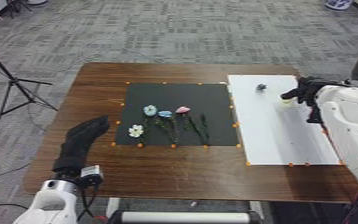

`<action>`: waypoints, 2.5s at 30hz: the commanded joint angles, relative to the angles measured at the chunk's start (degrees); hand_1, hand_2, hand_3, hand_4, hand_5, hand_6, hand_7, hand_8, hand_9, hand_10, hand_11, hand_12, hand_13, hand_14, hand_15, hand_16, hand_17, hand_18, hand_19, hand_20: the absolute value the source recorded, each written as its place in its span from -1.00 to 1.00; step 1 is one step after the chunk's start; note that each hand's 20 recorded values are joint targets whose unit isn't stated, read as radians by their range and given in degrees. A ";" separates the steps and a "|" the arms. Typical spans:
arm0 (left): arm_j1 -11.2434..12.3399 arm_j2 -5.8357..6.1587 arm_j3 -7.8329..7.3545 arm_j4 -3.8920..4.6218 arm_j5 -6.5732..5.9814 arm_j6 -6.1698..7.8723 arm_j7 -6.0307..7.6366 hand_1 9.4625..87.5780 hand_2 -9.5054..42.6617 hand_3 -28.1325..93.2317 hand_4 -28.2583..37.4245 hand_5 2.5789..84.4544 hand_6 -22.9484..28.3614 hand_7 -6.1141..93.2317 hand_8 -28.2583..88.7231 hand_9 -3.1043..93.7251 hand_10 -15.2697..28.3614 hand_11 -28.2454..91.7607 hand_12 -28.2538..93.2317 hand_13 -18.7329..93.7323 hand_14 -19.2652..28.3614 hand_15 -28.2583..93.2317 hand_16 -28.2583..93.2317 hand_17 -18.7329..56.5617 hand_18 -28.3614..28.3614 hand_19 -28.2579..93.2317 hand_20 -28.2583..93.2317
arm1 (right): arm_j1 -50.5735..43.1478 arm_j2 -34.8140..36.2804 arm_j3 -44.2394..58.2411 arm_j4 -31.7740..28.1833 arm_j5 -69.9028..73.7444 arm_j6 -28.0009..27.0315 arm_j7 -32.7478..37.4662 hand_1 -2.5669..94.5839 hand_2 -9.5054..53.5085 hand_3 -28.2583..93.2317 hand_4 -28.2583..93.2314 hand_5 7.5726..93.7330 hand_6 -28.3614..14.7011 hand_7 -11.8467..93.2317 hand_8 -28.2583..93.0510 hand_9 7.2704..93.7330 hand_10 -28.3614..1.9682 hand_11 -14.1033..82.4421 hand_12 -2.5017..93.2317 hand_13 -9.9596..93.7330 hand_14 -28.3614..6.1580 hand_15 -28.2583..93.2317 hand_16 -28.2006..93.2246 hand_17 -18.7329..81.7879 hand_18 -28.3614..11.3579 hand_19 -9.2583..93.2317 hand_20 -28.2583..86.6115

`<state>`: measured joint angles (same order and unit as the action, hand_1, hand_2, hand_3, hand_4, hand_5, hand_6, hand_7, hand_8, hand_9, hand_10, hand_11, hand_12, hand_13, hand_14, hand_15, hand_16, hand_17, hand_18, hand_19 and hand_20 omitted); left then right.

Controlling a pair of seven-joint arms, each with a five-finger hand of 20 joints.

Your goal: Arrange flowers

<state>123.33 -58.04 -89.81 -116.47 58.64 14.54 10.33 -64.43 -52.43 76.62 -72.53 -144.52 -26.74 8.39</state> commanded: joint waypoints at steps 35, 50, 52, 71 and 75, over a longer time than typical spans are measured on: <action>0.88 -0.51 -0.05 -0.41 0.03 -0.98 -0.64 -0.55 -0.67 0.61 -0.78 0.05 0.09 -0.58 -0.64 -0.02 0.28 -0.21 -0.36 -0.10 0.49 -0.30 -0.51 -0.47 0.42 -0.44 -0.31 | 0.90 0.04 -3.02 0.37 -0.97 8.32 6.58 -0.76 -0.99 0.51 -0.78 0.59 0.21 -0.28 -0.65 0.67 -0.12 0.21 -0.27 0.44 -0.41 0.64 0.13 -0.08 -1.00 0.56 0.43; 1.10 -1.04 0.03 -0.55 0.17 -1.69 -0.28 -0.55 -0.68 0.61 -0.77 0.05 0.08 -0.58 -0.65 -0.02 0.28 -0.21 -0.36 -0.10 0.50 -0.30 -0.51 -0.47 0.42 -0.44 -0.31 | 3.79 -4.88 -3.77 8.03 -3.32 8.87 7.37 -0.73 -0.96 0.48 -0.81 0.64 0.20 -0.30 -0.63 0.70 -0.15 0.21 -0.28 0.46 -0.45 0.65 0.12 -0.07 -1.00 0.55 0.45; 0.84 -1.09 0.24 -0.44 0.18 -2.09 -0.48 -0.55 -0.68 0.60 -0.77 0.05 0.08 -0.58 -0.65 -0.02 0.28 -0.21 -0.36 -0.10 0.50 -0.30 -0.51 -0.47 0.42 -0.44 -0.31 | 4.26 -5.49 -3.74 8.77 -4.09 8.82 6.93 -0.65 -0.93 0.50 -0.80 0.64 0.21 -0.29 -0.63 0.71 -0.13 0.21 -0.29 0.47 -0.43 0.65 0.12 -0.06 -1.00 0.55 0.45; 1.02 -1.38 -0.15 -0.59 -0.40 -2.09 -0.76 -0.55 -0.68 0.61 -0.77 0.06 0.08 -0.58 -0.65 -0.02 0.28 -0.21 -0.36 -0.10 0.50 -0.30 -0.51 -0.47 0.42 -0.44 -0.31 | 4.42 -4.46 -5.41 7.38 5.04 13.81 9.28 0.01 -0.67 0.56 -0.90 0.71 0.41 -0.18 -0.26 0.82 0.22 0.31 -0.27 0.55 -0.21 0.69 0.13 0.02 -0.89 0.64 0.40; 0.92 -1.37 -0.07 -0.52 -0.48 -2.08 -0.70 -0.55 -0.67 0.60 -0.77 0.06 0.09 -0.58 -0.65 -0.02 0.28 -0.21 -0.36 -0.10 0.50 -0.30 -0.51 -0.47 0.42 -0.44 -0.31 | 3.30 -2.21 -6.22 3.56 7.18 15.48 8.96 0.02 -0.72 0.57 -0.86 0.73 0.38 -0.17 -0.22 0.81 0.22 0.34 -0.26 0.56 -0.20 0.70 0.14 0.02 -0.88 0.64 0.41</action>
<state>123.72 -58.83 -89.90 -116.60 58.47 12.90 9.99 -59.91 -57.77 71.52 -64.05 -139.18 -14.43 17.86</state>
